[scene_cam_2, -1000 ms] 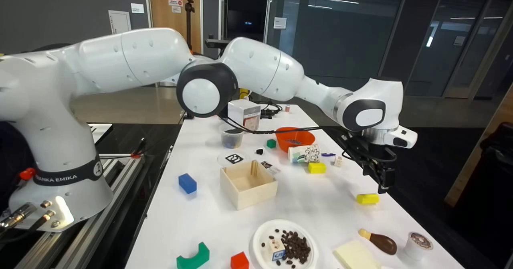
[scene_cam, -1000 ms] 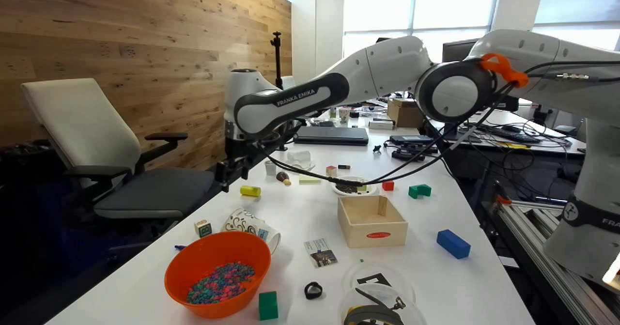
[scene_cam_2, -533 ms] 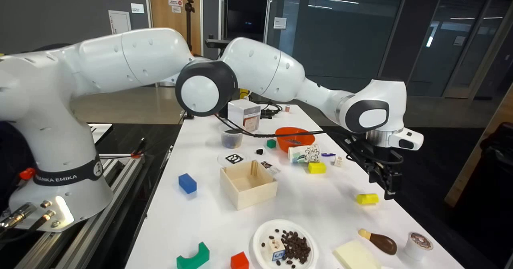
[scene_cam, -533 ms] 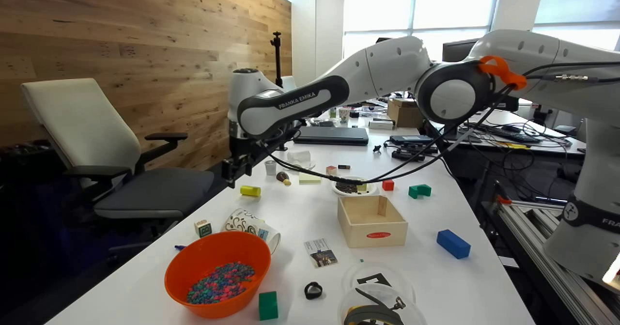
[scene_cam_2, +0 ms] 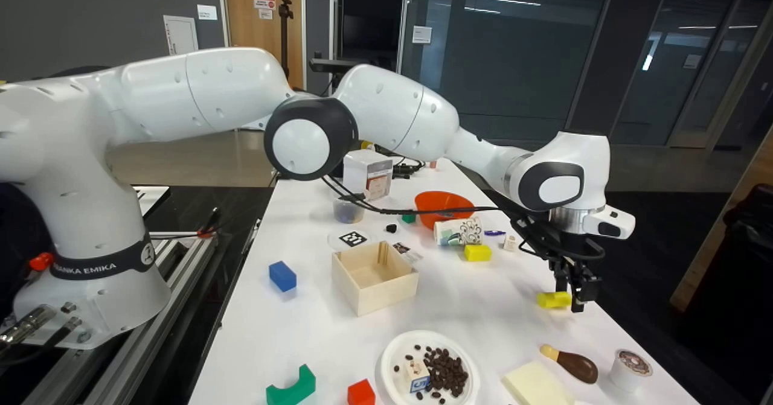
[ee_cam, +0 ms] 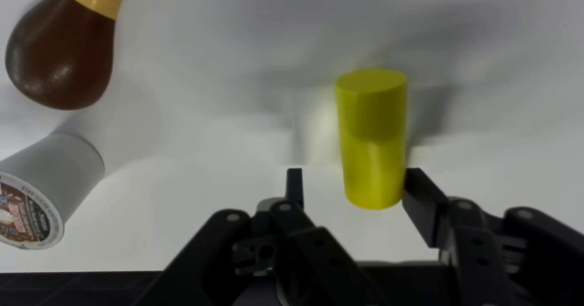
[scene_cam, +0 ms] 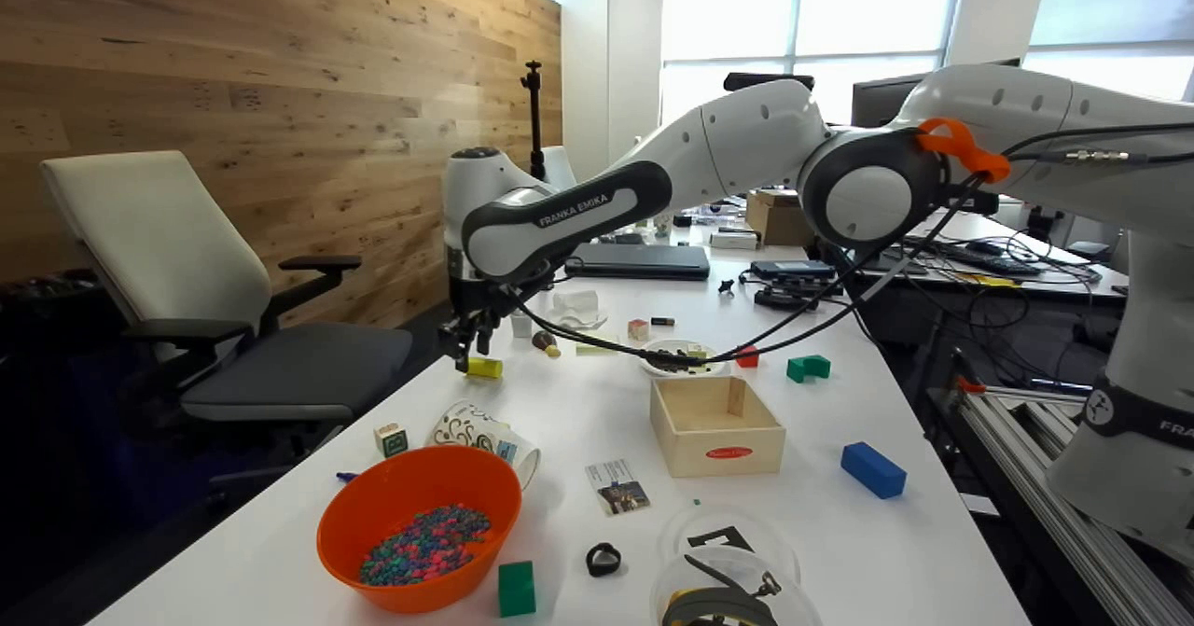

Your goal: Put the right yellow block upright

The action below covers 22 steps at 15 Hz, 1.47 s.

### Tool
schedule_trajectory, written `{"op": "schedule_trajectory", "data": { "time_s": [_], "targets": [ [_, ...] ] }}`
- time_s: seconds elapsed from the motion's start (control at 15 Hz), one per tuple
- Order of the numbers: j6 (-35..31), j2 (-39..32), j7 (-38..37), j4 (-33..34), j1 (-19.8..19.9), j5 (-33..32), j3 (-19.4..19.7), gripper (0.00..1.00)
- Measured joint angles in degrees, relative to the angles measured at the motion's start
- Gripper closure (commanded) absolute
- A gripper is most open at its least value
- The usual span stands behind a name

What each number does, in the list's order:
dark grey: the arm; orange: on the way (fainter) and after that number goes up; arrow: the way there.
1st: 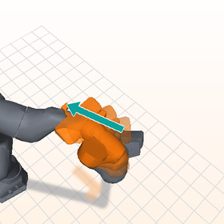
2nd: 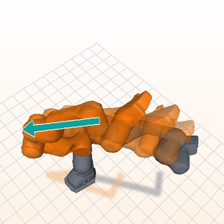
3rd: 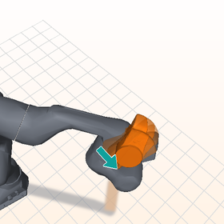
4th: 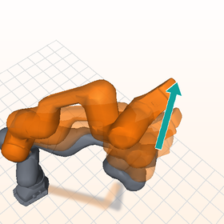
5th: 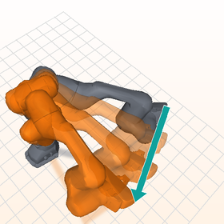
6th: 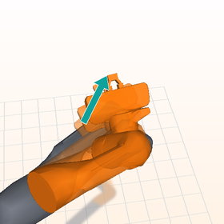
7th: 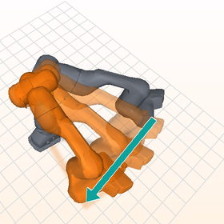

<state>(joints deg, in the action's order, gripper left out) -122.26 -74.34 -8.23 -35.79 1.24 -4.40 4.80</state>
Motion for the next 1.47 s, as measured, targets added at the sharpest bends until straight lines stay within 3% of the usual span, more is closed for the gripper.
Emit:
{"op": "schedule_trajectory", "data": {
  "time_s": [0.07, 0.13, 0.2, 0.47, 1.07, 1.47],
  "targets": [
    [0.14, -0.15, 0.00, 0.00, -0.01, 0.00, 0.12, 0.49],
    [0.34, -0.26, 0.00, 0.00, -0.03, 0.00, 0.21, 0.64],
    [0.63, -0.32, 0.00, 0.00, -0.04, 0.00, 0.25, 0.64],
    [1.22, -0.37, 0.01, 0.00, -0.12, 0.00, 0.31, 0.92],
    [-2.50, 0.34, 1.73, 0.22, 0.44, 0.56, -2.42, 0.92],
    [-0.63, 3.76, 4.63, 0.32, 1.58, 0.56, -3.68, 0.92]
  ]
}}
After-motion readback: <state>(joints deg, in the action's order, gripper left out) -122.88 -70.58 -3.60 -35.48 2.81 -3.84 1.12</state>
